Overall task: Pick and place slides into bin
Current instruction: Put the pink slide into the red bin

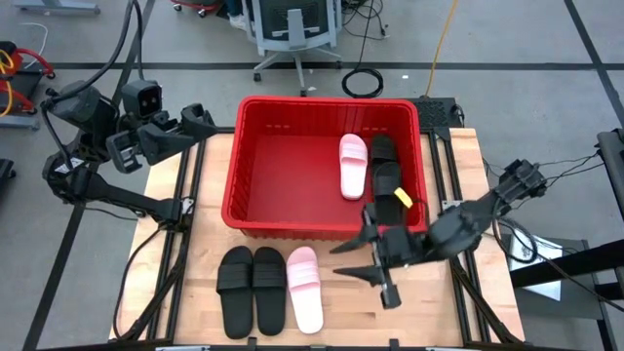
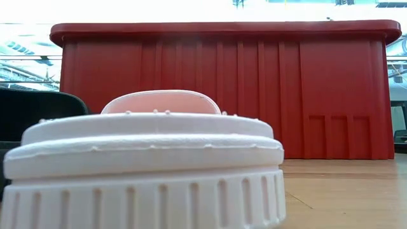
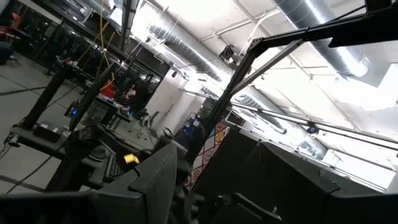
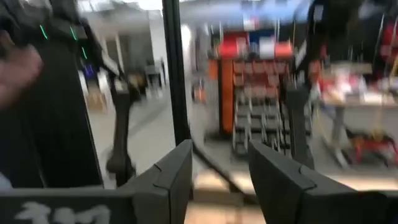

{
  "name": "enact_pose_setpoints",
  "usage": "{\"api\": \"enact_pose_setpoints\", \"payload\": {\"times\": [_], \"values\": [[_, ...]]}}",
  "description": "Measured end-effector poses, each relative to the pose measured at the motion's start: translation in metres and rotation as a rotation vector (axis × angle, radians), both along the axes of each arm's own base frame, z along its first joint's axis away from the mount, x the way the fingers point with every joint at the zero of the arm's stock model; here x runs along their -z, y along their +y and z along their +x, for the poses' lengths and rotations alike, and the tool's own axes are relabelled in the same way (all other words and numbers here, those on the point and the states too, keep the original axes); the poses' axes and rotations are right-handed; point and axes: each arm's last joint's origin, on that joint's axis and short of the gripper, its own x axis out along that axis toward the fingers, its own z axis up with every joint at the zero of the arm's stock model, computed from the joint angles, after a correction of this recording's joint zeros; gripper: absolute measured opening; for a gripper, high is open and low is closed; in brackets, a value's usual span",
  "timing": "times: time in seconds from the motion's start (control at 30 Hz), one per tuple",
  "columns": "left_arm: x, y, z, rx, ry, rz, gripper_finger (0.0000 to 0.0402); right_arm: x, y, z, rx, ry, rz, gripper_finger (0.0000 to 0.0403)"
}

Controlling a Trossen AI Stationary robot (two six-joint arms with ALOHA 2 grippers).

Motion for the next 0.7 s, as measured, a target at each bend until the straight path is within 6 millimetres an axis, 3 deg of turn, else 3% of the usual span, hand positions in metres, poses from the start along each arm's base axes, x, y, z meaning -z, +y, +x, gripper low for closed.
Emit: {"api": "enact_pose_setpoints", "payload": {"times": [0.27,0.47,0.7], "values": [[0.000,0.000,0.000,0.006,0.008,-0.032,0.0228,0.045,0.029,0.018,0.006,0.211,-0.031,0.0144],[0.001,0.000,0.000,0.003,0.015,-0.026,0.0228,0.092,0.052,0.045,0.010,0.336,-0.100,0.0144],[0.001,0.000,0.000,0.003,0.014,-0.025,0.0228,0.147,0.063,0.059,0.035,0.553,-0.231,0.0144]]}}
